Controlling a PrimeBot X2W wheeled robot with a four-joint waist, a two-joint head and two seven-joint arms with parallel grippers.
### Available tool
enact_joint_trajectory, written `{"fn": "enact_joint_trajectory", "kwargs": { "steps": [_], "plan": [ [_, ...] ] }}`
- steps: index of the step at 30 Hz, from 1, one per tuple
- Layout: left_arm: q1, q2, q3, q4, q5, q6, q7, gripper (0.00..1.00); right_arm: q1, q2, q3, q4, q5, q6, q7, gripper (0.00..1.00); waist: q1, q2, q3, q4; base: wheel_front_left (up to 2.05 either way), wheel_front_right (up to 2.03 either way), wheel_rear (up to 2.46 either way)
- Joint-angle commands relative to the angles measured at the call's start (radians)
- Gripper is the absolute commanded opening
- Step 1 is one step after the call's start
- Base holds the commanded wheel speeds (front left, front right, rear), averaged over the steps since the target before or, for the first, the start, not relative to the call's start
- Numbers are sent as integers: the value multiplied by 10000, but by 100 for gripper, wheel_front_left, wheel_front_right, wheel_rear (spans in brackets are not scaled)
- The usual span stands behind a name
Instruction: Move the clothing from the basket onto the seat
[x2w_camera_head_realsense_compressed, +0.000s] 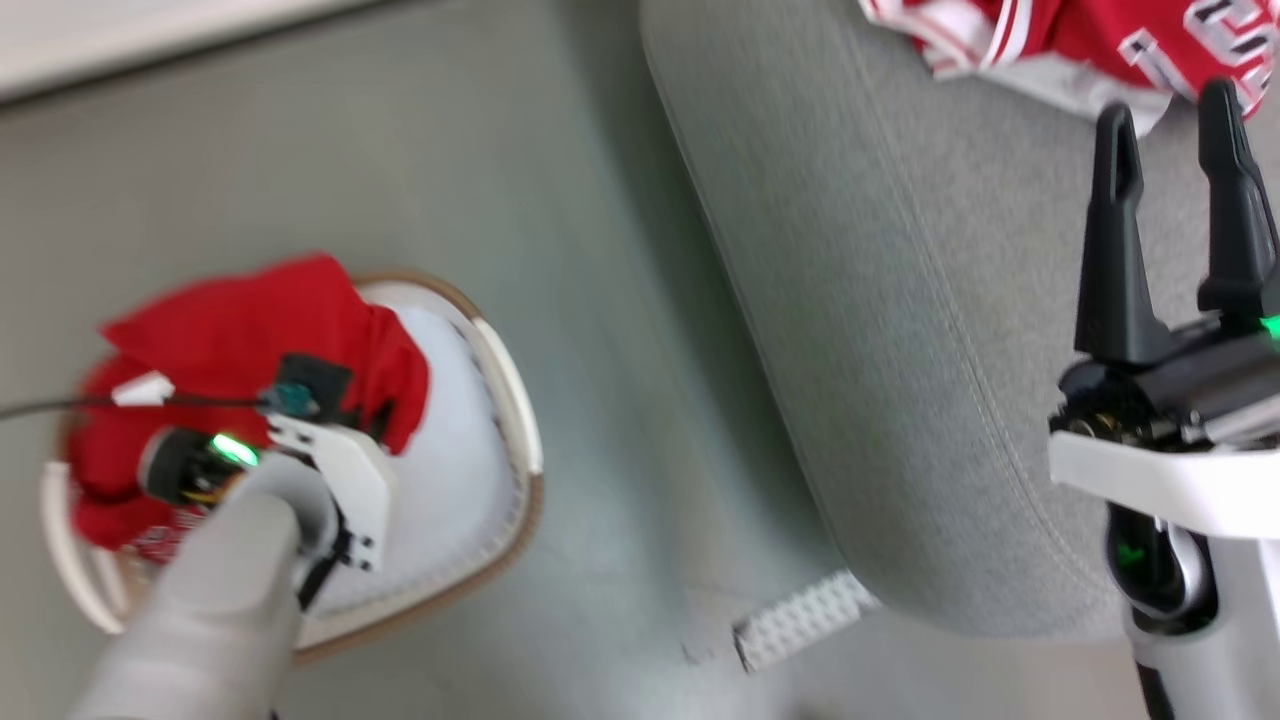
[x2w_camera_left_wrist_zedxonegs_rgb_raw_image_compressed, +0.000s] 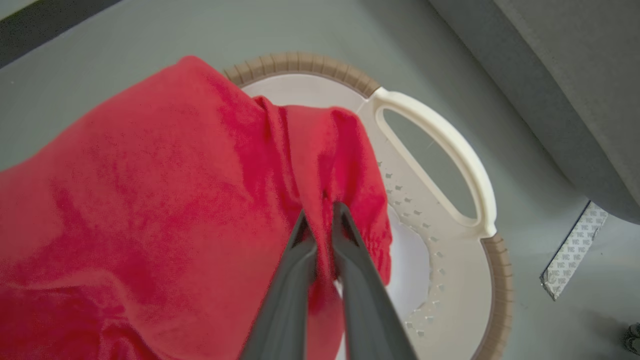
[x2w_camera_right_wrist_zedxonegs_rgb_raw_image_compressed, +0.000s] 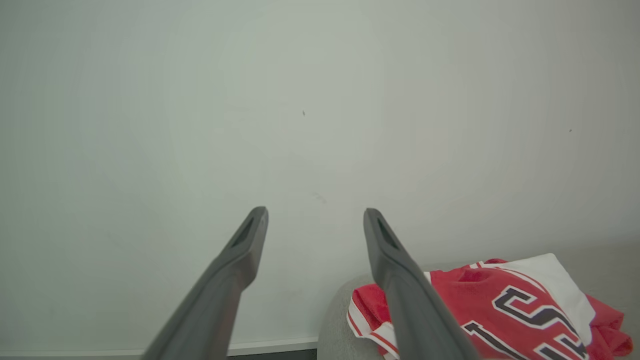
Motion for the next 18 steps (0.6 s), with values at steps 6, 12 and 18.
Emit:
{"fn": "enact_joint_trajectory", "kwargs": {
  "steps": [6, 12, 18],
  "plan": [
    [695, -427, -200, -350, -614, 18, -756, 0, 716, -502, -167, 257, -73, -19, 9, 100, 0, 0, -2215, 1220, 0, 0, 0],
    [1161, -438, -281, -1299, -1004, 18, -1097, 0, 1273, -877, -308, 420, 3, -17, 9, 100, 0, 0, -3332, 1792, 0, 0, 0],
    [1460, -306, -32, -2857, -1068, 37, -1129, 0, 1847, -1114, -278, 566, 33, -19, 32, 100, 0, 0, -4110, 2293, 0, 0, 0]
  ]
}}
